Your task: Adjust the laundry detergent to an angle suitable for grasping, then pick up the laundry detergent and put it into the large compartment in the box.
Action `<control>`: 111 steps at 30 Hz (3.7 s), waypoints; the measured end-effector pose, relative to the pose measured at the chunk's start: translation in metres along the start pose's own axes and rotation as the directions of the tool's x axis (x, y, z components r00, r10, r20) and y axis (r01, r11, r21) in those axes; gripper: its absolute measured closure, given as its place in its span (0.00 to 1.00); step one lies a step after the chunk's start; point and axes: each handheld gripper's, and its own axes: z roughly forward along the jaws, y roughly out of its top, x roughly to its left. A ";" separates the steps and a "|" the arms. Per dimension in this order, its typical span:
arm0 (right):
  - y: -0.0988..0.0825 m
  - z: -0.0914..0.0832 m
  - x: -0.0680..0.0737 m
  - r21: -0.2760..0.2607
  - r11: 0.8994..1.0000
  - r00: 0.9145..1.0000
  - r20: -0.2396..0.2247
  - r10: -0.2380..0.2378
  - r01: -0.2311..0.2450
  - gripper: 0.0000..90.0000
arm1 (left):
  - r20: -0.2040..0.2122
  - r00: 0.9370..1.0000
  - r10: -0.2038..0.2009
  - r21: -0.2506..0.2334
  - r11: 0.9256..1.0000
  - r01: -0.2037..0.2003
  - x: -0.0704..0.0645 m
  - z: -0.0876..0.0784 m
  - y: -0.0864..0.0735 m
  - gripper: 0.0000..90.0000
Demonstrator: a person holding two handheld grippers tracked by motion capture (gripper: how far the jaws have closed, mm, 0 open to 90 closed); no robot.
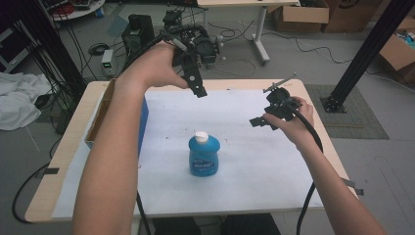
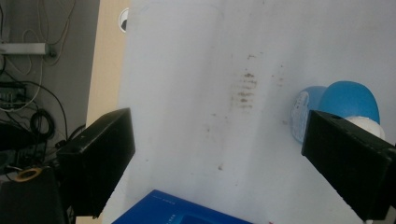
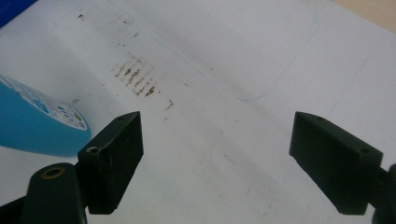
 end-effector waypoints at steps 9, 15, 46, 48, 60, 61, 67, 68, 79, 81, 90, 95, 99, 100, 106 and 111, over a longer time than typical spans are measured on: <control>0.000 -0.002 -0.001 0.000 1.000 1.000 -0.003 -0.002 0.002 0.19 | -0.002 1.000 -0.004 -0.011 1.000 0.004 -0.002 -0.003 0.000 0.11; 0.001 -0.004 -0.003 0.000 1.000 1.000 0.001 0.006 -0.006 0.19 | 0.002 1.000 0.012 -0.002 1.000 -0.012 -0.002 -0.002 0.000 0.11; 0.001 -0.006 -0.004 -0.012 1.000 1.000 -0.008 -0.001 0.001 0.19 | 0.117 0.989 0.093 0.030 0.995 -0.097 -0.045 0.005 -0.014 0.11; 0.001 -0.006 -0.003 -0.012 1.000 1.000 -0.007 0.001 -0.001 0.19 | 0.119 0.988 0.098 0.035 0.994 -0.103 -0.048 0.008 -0.015 0.11; -0.001 -0.007 -0.002 -0.015 1.000 1.000 -0.004 0.003 -0.003 0.19 | 0.153 0.980 0.124 0.061 0.989 -0.134 -0.067 0.027 -0.015 0.11; -0.001 -0.007 -0.002 -0.015 1.000 1.000 -0.004 0.003 -0.003 0.19 | 0.159 0.979 0.125 0.063 0.989 -0.137 -0.069 0.029 -0.015 0.11; -0.002 -0.006 -0.002 -0.016 1.000 1.000 -0.006 0.003 -0.003 0.19 | 0.177 0.973 0.148 0.080 0.983 -0.164 -0.081 0.044 -0.013 0.11; -0.002 -0.006 -0.002 -0.015 1.000 1.000 -0.005 0.002 -0.002 0.19 | 0.178 0.973 0.151 0.084 0.982 -0.167 -0.082 0.046 -0.013 0.11; -0.003 -0.004 -0.001 -0.012 1.000 1.000 -0.006 -0.001 0.001 0.19 | 0.198 0.967 0.161 0.127 0.974 -0.188 -0.093 0.070 -0.016 0.11; -0.003 -0.004 -0.001 -0.011 1.000 1.000 -0.009 -0.001 0.001 0.19 | 0.199 0.966 0.162 0.125 0.974 -0.189 -0.093 0.072 -0.015 0.11; -0.004 -0.002 -0.001 -0.010 1.000 1.000 -0.010 0.000 0.000 0.19 | 0.210 0.963 0.171 0.142 0.969 -0.203 -0.101 0.089 -0.014 0.11; -0.005 -0.001 -0.002 -0.010 1.000 1.000 -0.009 0.004 -0.004 0.19 | 0.216 0.963 0.162 0.137 0.971 -0.195 -0.103 0.101 -0.015 0.11; -0.005 0.001 -0.002 -0.008 1.000 1.000 -0.012 0.004 -0.004 0.19 | 0.224 0.961 0.162 0.143 0.970 -0.197 -0.105 0.108 -0.015 0.11; -0.005 0.002 -0.002 -0.007 1.000 1.000 -0.013 0.004 -0.004 0.19 | 0.224 0.960 0.165 0.147 0.968 -0.201 -0.105 0.109 -0.015 0.11; -0.007 0.004 -0.002 -0.005 1.000 1.000 -0.015 0.005 -0.005 0.19 | 0.225 0.961 0.163 0.150 0.968 -0.199 -0.106 0.116 -0.016 0.12; -0.007 0.004 -0.002 -0.008 1.000 1.000 -0.016 0.005 -0.006 0.19 | 0.228 0.961 0.159 0.154 0.968 -0.197 -0.106 0.118 -0.017 0.13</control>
